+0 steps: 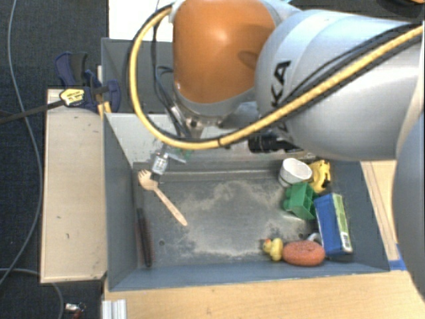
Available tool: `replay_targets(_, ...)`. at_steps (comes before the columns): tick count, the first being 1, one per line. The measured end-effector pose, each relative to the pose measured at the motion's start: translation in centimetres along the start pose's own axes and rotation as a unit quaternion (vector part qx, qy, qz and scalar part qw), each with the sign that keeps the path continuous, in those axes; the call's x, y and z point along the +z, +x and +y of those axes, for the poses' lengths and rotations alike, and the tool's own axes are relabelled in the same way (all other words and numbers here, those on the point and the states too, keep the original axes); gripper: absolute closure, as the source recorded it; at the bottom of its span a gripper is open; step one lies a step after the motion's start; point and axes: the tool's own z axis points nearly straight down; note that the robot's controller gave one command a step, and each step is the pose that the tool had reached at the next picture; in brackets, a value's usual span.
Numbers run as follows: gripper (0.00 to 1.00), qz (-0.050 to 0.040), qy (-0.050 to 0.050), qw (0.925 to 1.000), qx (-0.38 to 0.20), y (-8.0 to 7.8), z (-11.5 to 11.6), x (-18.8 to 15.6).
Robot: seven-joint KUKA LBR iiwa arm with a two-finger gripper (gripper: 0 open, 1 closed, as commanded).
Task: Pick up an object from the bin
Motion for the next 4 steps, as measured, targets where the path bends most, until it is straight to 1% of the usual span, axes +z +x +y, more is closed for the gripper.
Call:
replay_targets(1, 0.0, 0.0048, 0.006, 0.9969, 0.078, -2.4, 0.3, 0.6)
replay_targets(2, 0.0, -0.0001, 0.001, 0.9996, -0.028, 4.0, -1.8, 1.9)
replay_targets(3, 0.0, 0.0002, 0.002, 0.9943, 0.107, 2.1, -3.6, 1.0)
replay_targets(4, 0.0, 0.0007, 0.002, 0.9877, 0.157, 0.7, -2.7, 3.5)
